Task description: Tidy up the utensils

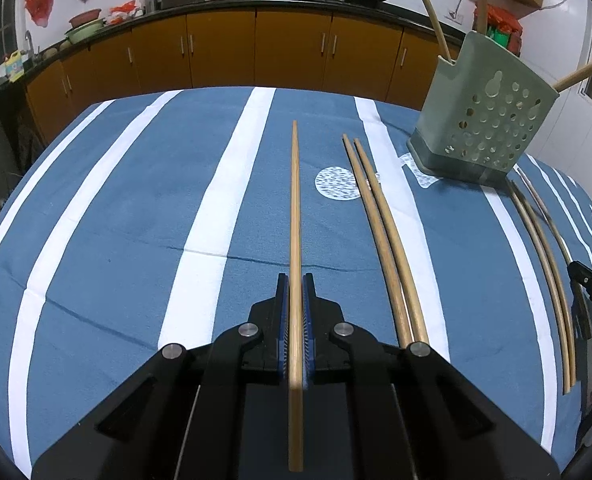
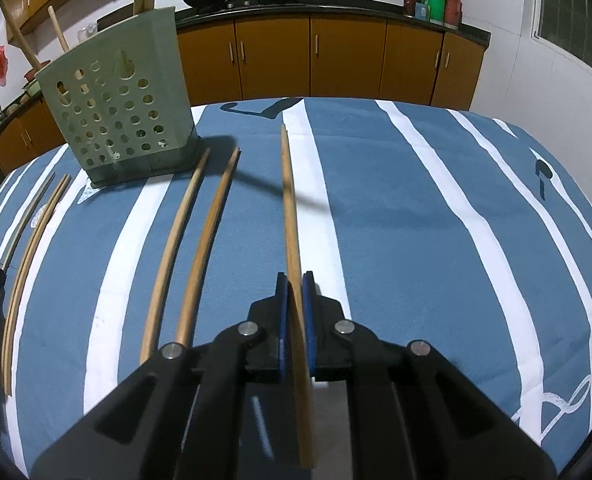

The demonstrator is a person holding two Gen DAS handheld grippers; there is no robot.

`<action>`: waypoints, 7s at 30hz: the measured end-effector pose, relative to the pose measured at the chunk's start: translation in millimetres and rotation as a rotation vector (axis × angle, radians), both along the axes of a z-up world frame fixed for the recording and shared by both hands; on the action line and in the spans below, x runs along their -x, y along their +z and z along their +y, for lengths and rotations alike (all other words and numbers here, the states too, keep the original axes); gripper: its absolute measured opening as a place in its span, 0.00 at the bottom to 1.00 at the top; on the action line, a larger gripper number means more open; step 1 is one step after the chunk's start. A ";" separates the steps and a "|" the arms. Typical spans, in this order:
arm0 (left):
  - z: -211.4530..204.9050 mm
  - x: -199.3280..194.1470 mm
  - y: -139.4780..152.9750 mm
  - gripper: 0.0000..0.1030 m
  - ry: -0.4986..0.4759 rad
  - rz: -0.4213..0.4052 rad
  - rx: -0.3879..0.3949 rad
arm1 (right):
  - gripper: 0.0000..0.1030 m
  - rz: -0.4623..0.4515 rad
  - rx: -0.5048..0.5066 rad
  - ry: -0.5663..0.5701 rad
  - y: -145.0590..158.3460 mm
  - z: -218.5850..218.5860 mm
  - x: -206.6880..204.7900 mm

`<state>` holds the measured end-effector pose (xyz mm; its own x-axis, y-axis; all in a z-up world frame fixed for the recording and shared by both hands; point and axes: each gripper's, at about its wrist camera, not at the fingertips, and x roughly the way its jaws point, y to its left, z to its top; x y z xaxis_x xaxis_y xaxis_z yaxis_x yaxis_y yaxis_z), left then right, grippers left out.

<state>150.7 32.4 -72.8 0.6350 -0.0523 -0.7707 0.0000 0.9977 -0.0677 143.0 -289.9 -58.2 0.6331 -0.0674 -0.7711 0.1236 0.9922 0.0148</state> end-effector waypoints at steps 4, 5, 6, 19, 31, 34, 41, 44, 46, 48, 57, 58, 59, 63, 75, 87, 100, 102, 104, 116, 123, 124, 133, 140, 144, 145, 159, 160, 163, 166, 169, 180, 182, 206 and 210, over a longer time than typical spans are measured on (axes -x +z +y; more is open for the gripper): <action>0.1 -0.1 -0.2 0.08 0.000 0.000 0.000 | 0.10 0.000 -0.004 0.000 -0.3 -0.3 0.3; 0.2 -0.3 -0.3 0.08 0.001 0.000 0.000 | 0.10 0.000 -0.008 0.000 -0.4 -0.5 0.4; 0.3 -0.2 -0.2 0.08 0.001 0.000 0.001 | 0.10 0.000 -0.011 0.000 -0.5 -1.0 0.5; -0.9 -0.2 -0.3 0.08 0.000 0.000 -0.007 | 0.10 -0.001 -0.015 -0.001 -1.1 -0.9 0.4; -0.7 0.1 -0.2 0.08 0.000 0.000 -0.007 | 0.10 -0.001 -0.015 -0.001 -1.4 -1.0 0.6; -0.6 0.1 0.0 0.08 0.000 0.000 -0.006 | 0.10 -0.001 -0.015 -0.001 -1.5 -1.1 0.7; -0.9 0.1 0.2 0.08 0.001 0.000 -0.006 | 0.10 -0.001 -0.015 0.000 -1.6 -1.2 0.8; -0.8 0.1 0.2 0.08 0.001 0.000 -0.005 | 0.10 -0.001 -0.015 0.000 -1.6 -1.2 0.8; -1.0 0.1 0.2 0.08 0.001 0.000 -0.005 | 0.10 -0.001 -0.016 0.000 -1.6 -1.2 0.8; -0.9 0.1 0.2 0.08 0.001 0.000 -0.006 | 0.10 -0.001 -0.016 0.000 -1.7 -1.2 0.7; -1.0 -0.1 0.1 0.08 0.001 0.000 -0.006 | 0.10 -0.001 -0.016 0.001 -1.8 -1.6 0.6; -0.6 0.0 0.2 0.08 0.001 0.000 -0.006 | 0.10 -0.001 -0.016 0.001 -1.8 -1.5 0.6; -0.6 0.0 0.2 0.08 0.001 0.000 -0.006 | 0.10 -0.001 -0.016 0.001 -1.8 -1.5 0.6; -0.6 -0.1 0.2 0.09 0.001 0.000 -0.006 | 0.10 -0.001 -0.016 0.001 -1.8 -1.6 0.5; -3.4 1.8 0.4 0.09 -0.006 0.001 -0.030 | 0.12 -0.001 -0.008 0.000 -2.1 -1.8 2.2; -3.5 9.3 3.8 0.07 -0.031 0.000 -0.069 | 0.08 -0.036 -0.047 -0.016 7.7 -13.0 17.9; 12.3 15.5 83.2 0.07 -0.007 -0.240 0.058 | 0.08 -0.270 -0.045 -0.039 82.0 -21.5 29.6; 14.1 15.6 91.1 0.07 -0.003 -0.265 0.069 | 0.08 -0.286 -0.047 -0.039 86.8 -21.5 29.4; 15.1 15.2 98.6 0.07 -0.002 -0.286 0.083 | 0.08 -0.301 -0.049 -0.037 92.0 -21.5 30.6; 2.5 15.0 165.4 0.07 -0.061 -0.447 0.141 | 0.08 -0.461 -0.202 0.090 168.5 -6.4 39.9; -20.0 11.2 207.0 0.07 -0.103 -0.565 0.194 | 0.08 -0.610 -0.268 0.153 216.2 15.2 36.8; -22.7 10.2 214.8 0.07 -0.109 -0.589 0.216 | 0.08 -0.644 -0.271 0.155 224.0 18.5 35.7; -47.5 -6.9 234.7 0.07 -0.107 -0.724 0.270 | 0.08 -0.774 -0.221 0.114 238.6 35.1 1.4; -63.5 -37.5 193.7 0.07 -0.118 -0.651 0.258 | 0.08 -0.660 -0.189 0.123 202.6 43.8 -34.3; -59.8 -50.8 172.3 0.07 -0.119 -0.576 0.287 | 0.08 -0.616 -0.190 0.130 188.0 45.8 -43.6; -59.7 -51.6 169.3 0.07 -0.120 -0.563 0.293 | 0.08 -0.610 -0.190 0.132 185.0 46.2 -45.0; -51.8 -42.6 175.1 0.37 -0.126 -0.530 0.322 | 0.37 -0.683 -0.145 0.119 193.4 45.5 -15.6; -50.4 -39.5 177.0 0.45 -0.123 -0.543 0.324 | 0.37 -0.692 -0.144 0.109 194.4 42.2 -10.5; -43.9 -30.8 183.3 0.49 -0.118 -0.573 0.351 | 0.40 -0.705 -0.147 0.073 194.5 30.0 3.9; -31.8 -16.7 185.7 0.50 -0.099 -0.600 0.356 | 0.42 -0.677 -0.147 0.023 183.5 12.8 15.9; -16.7 -4.4 175.1 0.52 -0.049 -0.595 0.339 | 0.42 -0.575 -0.143 -0.019 153.8 -3.3 18.0; 14.1 2.3 64.2 0.46 0.090 -0.228 0.148 | 0.29 -0.072 -0.229 0.041 21.2 1.5 6.4; 13.6 5.1 50.3 0.41 0.079 -0.181 0.142 | 0.28 -0.046 -0.225 0.068 9.7 11.8 12.6; -36.8 14.0 -1.3 0.25 -0.111 0.004 0.053 | 0.08 -0.006 -0.062 0.002 -2.1 -0.2 10.2; -42.9 12.4 -1.9 0.24 -0.116 0.004 0.002 | 0.08 -0.003 -0.052 0.007 -1.8 1.4 10.9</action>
<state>138.3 -10.6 -74.7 0.6214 -0.1273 -0.7730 0.1156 0.9908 -0.0703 132.0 -288.5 -60.0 0.6360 -0.0229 -0.7714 0.1164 0.9910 0.0666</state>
